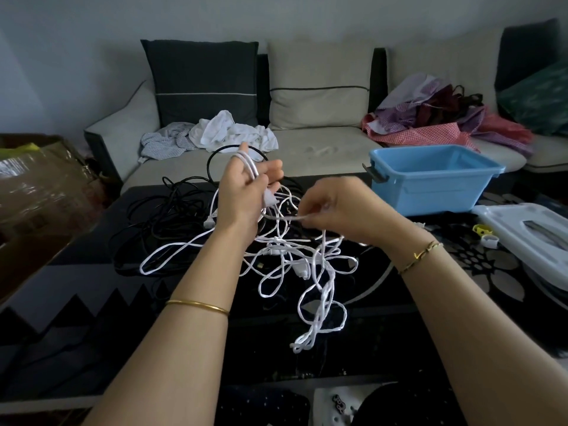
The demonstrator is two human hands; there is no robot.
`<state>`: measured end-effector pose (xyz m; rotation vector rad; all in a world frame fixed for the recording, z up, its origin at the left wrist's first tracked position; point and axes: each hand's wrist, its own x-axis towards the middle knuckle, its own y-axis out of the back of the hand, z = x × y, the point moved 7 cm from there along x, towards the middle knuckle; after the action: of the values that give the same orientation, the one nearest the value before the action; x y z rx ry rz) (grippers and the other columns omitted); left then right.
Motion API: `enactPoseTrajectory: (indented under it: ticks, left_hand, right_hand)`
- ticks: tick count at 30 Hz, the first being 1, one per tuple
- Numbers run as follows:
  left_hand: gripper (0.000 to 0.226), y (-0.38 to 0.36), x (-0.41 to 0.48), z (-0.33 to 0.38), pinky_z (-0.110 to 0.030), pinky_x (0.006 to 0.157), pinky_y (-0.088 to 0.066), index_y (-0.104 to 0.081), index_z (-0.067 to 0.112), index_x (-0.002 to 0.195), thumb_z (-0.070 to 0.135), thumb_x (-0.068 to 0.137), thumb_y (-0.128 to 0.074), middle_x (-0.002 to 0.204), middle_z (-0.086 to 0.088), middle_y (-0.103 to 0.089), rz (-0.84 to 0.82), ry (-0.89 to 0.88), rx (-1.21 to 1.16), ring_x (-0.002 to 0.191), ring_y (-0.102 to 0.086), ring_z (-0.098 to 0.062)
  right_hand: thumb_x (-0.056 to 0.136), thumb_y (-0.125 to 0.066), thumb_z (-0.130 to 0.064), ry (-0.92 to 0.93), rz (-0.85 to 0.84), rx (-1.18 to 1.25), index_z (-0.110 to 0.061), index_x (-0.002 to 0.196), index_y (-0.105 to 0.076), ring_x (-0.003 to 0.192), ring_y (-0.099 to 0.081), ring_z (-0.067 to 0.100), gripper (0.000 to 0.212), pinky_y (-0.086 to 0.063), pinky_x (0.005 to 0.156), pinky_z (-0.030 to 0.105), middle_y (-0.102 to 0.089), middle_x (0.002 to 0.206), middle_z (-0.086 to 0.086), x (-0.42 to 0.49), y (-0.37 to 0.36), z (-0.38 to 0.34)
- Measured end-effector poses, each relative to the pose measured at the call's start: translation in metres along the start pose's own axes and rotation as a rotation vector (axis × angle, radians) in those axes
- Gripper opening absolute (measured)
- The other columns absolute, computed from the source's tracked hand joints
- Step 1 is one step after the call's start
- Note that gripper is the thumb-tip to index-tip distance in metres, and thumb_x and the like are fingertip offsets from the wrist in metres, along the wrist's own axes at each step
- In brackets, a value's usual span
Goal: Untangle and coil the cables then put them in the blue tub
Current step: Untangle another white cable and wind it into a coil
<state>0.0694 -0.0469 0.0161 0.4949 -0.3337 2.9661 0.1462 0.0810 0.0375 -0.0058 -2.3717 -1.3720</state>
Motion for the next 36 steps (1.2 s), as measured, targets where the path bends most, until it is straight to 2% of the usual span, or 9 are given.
enactPoseTrajectory:
  ticks: [3, 8, 11, 16, 22, 28, 30, 32, 36]
  left_hand:
    - [0.066, -0.018, -0.011, 0.004, -0.017, 0.066, -0.05, -0.026, 0.017, 0.149, -0.014, 0.092, -0.038, 0.094, -0.004, -0.068, -0.22, -0.079, 0.321, 0.073, -0.062, -0.008]
    - [0.063, -0.047, -0.019, 0.002, -0.007, 0.061, -0.042, -0.03, 0.02, 0.149, -0.008, 0.092, -0.038, 0.073, 0.004, -0.057, -0.441, -0.138, 0.539, 0.061, -0.055, 0.0]
    - [0.058, -0.048, -0.018, 0.003, -0.008, 0.062, -0.045, -0.033, 0.014, 0.147, -0.008, 0.093, -0.038, 0.08, 0.003, -0.061, -0.397, -0.158, 0.51, 0.062, -0.055, -0.002]
    - [0.064, -0.012, -0.003, -0.002, -0.029, 0.089, -0.052, -0.022, 0.013, 0.15, -0.011, 0.093, -0.04, 0.096, -0.003, -0.069, -0.077, -0.099, 0.134, 0.086, -0.067, -0.008]
    - [0.072, -0.019, -0.005, -0.012, -0.042, 0.102, -0.046, -0.024, 0.01, 0.149, -0.012, 0.086, -0.052, 0.103, -0.008, -0.072, -0.18, -0.01, 0.06, 0.1, -0.068, -0.021]
    - [0.05, -0.044, -0.019, -0.007, -0.02, 0.061, -0.051, -0.037, 0.013, 0.141, -0.006, 0.095, -0.046, 0.068, 0.006, -0.068, -0.35, 0.045, 0.211, 0.064, -0.058, -0.012]
    - [0.023, -0.052, -0.024, -0.005, -0.021, 0.056, -0.047, -0.051, 0.009, 0.121, 0.013, 0.101, -0.042, 0.064, 0.003, -0.066, -0.45, 0.14, 0.246, 0.055, -0.052, -0.01]
    - [0.029, -0.057, -0.031, 0.0, -0.022, 0.055, -0.044, -0.056, 0.01, 0.098, 0.032, 0.102, -0.037, 0.067, -0.001, -0.064, -0.538, 0.186, 0.345, 0.052, -0.051, -0.01]
    - [0.023, -0.063, -0.035, 0.005, -0.021, 0.042, -0.031, -0.052, 0.013, 0.079, 0.025, 0.098, -0.05, 0.052, 0.003, -0.051, -0.611, -0.014, 0.729, 0.038, -0.039, -0.008]
  right_hand:
    - [0.08, -0.069, -0.017, 0.011, 0.239, -0.034, -0.016, 0.084, -0.072, 0.079, -0.058, 0.019, 0.005, -0.049, 0.071, 0.04, -0.063, 0.081, -0.001, -0.001, 0.017, 0.005]
    - [0.079, -0.07, -0.02, 0.066, 0.449, -0.144, -0.018, 0.08, -0.071, 0.084, -0.051, 0.021, 0.003, -0.045, 0.066, 0.039, -0.059, 0.081, -0.001, -0.005, 0.023, 0.006]
    - [0.077, -0.07, -0.015, 0.122, 0.474, -0.127, -0.016, 0.08, -0.071, 0.081, -0.051, 0.019, 0.003, -0.047, 0.065, 0.041, -0.059, 0.08, 0.0, -0.006, 0.026, 0.003]
    - [0.076, -0.073, -0.011, 0.167, 0.153, 0.014, -0.018, 0.081, -0.074, 0.074, -0.06, 0.016, 0.009, -0.051, 0.072, 0.044, -0.06, 0.077, -0.008, -0.003, 0.008, 0.0]
    - [0.077, -0.07, -0.017, 0.186, 0.378, 0.059, -0.017, 0.08, -0.073, 0.076, -0.059, 0.019, 0.004, -0.051, 0.068, 0.046, -0.062, 0.08, 0.0, -0.003, 0.022, -0.004]
    - [0.074, -0.07, -0.02, 0.118, 0.536, -0.007, -0.019, 0.077, -0.071, 0.081, -0.054, 0.02, 0.004, -0.045, 0.068, 0.037, -0.058, 0.08, -0.004, -0.006, 0.032, 0.007]
    - [0.076, -0.071, -0.019, 0.073, 0.585, -0.062, -0.019, 0.08, -0.071, 0.088, -0.053, 0.023, 0.004, -0.042, 0.067, 0.034, -0.06, 0.086, -0.002, -0.009, 0.034, 0.013]
    - [0.078, -0.07, -0.019, 0.052, 0.596, -0.148, -0.019, 0.084, -0.071, 0.093, -0.053, 0.024, 0.006, -0.04, 0.063, 0.031, -0.061, 0.092, -0.001, -0.01, 0.031, 0.017]
    - [0.08, -0.069, -0.015, -0.015, 0.564, -0.15, -0.021, 0.091, -0.071, 0.087, -0.055, 0.019, 0.012, -0.041, 0.063, 0.029, -0.058, 0.097, -0.002, -0.007, 0.027, 0.027]
